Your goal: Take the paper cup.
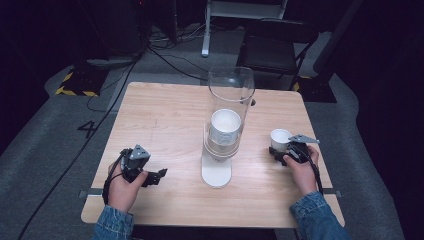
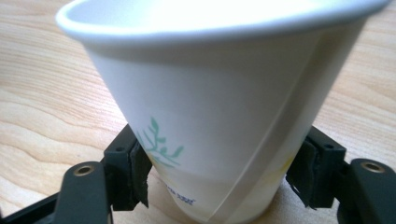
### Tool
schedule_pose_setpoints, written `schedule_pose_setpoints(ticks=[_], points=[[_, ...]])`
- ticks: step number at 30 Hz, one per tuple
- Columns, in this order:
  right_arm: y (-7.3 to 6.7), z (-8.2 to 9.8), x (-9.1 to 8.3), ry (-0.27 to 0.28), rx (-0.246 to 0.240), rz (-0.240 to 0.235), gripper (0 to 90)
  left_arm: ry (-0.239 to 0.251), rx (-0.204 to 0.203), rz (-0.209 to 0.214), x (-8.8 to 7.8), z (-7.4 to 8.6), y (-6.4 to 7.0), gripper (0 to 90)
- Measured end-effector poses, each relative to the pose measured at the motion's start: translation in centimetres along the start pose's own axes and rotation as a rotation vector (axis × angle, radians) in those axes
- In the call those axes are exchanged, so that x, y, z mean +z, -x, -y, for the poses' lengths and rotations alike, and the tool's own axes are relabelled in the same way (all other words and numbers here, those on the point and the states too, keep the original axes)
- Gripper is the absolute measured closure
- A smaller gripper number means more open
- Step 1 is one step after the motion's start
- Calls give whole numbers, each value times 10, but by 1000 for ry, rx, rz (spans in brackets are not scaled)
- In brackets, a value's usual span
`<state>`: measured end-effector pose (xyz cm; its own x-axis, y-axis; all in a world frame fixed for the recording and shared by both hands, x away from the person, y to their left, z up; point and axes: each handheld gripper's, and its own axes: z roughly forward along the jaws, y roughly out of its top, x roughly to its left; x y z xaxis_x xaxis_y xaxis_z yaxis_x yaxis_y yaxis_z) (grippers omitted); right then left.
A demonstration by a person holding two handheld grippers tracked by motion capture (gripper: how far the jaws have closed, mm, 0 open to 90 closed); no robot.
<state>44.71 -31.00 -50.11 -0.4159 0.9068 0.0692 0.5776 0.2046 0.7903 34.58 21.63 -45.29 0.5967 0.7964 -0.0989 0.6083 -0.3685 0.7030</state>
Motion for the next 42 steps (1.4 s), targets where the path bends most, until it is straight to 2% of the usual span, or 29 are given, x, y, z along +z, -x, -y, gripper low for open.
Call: schedule_pose_setpoints(ticks=[6,10,16,22,33,42], points=[[0,1,1,-16,-8,-4,272,3,-1,-1,0,0,0,167],[0,2,0,-13,5,15,172,-1,-1,5,0,0,0,166],[-1,2,-6,14,31,33,159,3,2,0,-1,-1,-1,166],[-1,3,-23,13,36,14,159,7,5,2,-1,-1,-1,166],[-9,-3,-61,80,7,-26,163,14,1,4,-5,0,-2,166],[-7,-2,-98,122,-8,-47,188,19,-11,0,-17,7,-5,162]])
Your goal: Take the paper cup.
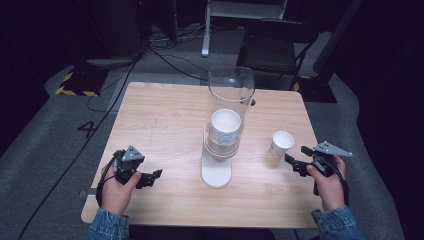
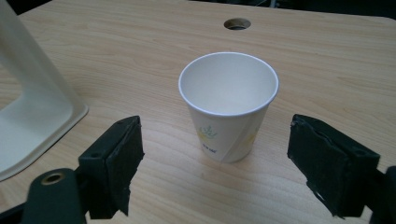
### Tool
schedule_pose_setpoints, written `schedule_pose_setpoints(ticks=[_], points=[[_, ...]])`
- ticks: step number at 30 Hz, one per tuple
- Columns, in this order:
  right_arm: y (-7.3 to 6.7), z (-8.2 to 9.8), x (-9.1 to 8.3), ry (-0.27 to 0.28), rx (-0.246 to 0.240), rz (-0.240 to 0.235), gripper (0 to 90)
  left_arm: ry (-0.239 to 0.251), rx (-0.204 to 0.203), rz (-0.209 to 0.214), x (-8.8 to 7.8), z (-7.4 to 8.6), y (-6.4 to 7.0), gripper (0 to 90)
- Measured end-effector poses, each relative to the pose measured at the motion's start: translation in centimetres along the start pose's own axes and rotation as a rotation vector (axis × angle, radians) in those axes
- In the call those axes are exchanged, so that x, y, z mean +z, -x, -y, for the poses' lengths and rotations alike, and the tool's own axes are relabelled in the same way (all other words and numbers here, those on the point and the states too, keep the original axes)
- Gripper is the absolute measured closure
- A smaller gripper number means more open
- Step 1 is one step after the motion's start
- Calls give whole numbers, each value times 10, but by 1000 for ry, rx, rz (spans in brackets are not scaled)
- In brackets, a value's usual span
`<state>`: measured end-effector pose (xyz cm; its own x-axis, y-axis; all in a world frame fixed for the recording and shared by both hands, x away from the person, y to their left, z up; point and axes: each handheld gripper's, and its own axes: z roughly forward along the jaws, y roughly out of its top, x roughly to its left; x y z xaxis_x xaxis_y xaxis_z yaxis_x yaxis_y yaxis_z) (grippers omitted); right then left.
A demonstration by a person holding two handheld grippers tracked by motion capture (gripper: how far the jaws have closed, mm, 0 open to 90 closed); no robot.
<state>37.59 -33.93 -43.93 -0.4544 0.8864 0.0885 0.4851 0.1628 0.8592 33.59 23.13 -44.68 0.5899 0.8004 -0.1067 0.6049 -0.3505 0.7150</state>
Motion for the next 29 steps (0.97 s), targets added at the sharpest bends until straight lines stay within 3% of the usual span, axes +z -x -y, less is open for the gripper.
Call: schedule_pose_setpoints(ticks=[5,10,17,29], points=[[1,7,-23,18,-30,-31,195,-2,5,8,-2,2,-1,161],[6,16,-35,7,-48,-56,231,0,4,15,-3,3,-3,162],[19,27,-40,17,-62,-42,249,4,7,12,-10,4,-7,162],[17,27,-36,13,-81,-43,233,5,2,8,-12,6,-7,162]])
